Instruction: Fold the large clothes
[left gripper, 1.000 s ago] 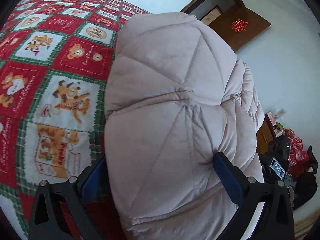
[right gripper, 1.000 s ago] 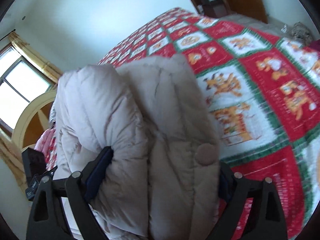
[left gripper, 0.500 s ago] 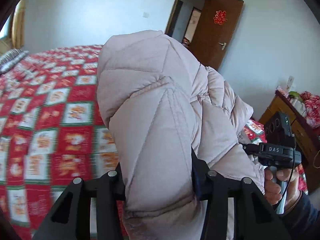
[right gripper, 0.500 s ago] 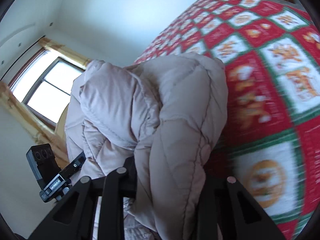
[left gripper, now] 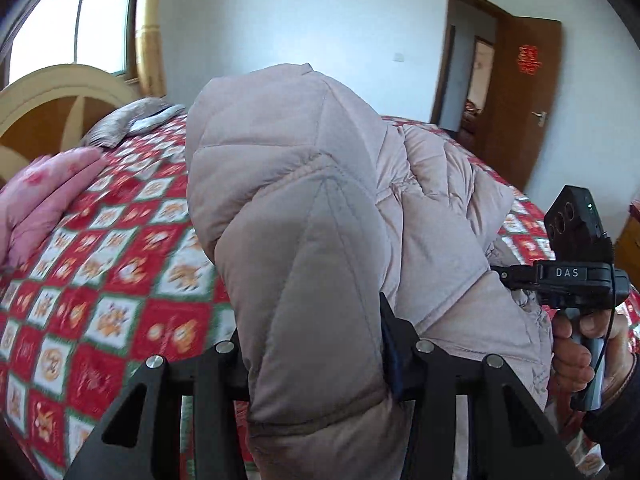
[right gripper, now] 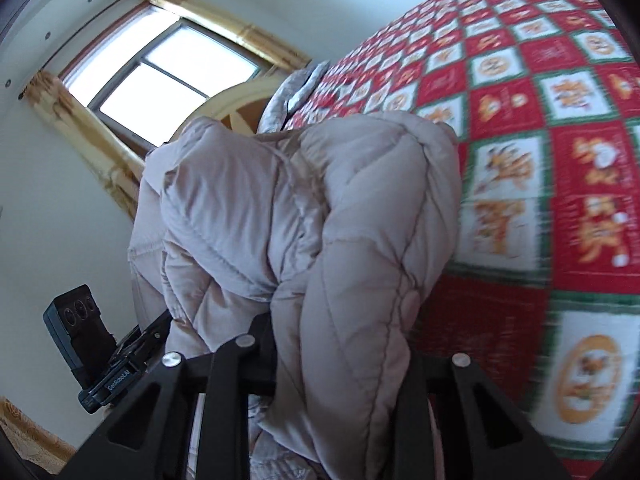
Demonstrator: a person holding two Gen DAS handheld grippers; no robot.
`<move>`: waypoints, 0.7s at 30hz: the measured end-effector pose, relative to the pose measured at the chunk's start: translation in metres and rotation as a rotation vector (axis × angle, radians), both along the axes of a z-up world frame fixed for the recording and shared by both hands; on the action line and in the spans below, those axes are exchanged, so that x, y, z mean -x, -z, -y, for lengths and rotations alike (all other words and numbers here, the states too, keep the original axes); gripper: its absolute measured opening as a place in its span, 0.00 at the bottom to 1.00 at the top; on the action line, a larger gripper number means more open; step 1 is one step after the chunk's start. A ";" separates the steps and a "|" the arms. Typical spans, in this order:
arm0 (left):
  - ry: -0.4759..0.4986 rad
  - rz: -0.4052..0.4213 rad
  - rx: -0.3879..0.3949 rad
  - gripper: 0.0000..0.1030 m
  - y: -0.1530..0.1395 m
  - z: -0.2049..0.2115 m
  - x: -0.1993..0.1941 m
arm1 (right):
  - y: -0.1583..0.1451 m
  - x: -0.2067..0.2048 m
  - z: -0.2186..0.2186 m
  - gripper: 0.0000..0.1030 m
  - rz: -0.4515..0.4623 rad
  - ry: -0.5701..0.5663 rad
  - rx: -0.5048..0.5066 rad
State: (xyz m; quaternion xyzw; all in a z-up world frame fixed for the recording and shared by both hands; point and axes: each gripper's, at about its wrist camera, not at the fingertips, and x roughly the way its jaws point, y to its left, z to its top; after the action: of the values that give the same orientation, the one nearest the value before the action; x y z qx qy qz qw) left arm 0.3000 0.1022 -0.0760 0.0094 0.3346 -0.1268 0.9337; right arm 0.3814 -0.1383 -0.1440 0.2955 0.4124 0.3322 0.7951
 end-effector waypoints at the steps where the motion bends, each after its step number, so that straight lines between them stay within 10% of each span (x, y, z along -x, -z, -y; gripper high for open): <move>1: -0.017 -0.009 -0.009 0.47 0.006 -0.009 0.001 | 0.004 -0.005 -0.013 0.28 -0.005 -0.014 0.012; 13: -0.202 -0.076 0.030 0.92 0.059 -0.064 0.001 | 0.030 -0.029 -0.056 0.40 -0.053 -0.024 0.123; 21: -0.223 -0.057 0.019 0.99 0.065 -0.068 0.002 | 0.037 -0.017 -0.043 0.49 -0.067 -0.015 0.134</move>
State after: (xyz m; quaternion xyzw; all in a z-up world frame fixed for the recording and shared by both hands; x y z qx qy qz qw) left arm 0.2977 0.1699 -0.1414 -0.0402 0.3589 -0.0256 0.9322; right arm 0.3984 -0.0955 -0.1813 0.2495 0.4625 0.2999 0.7962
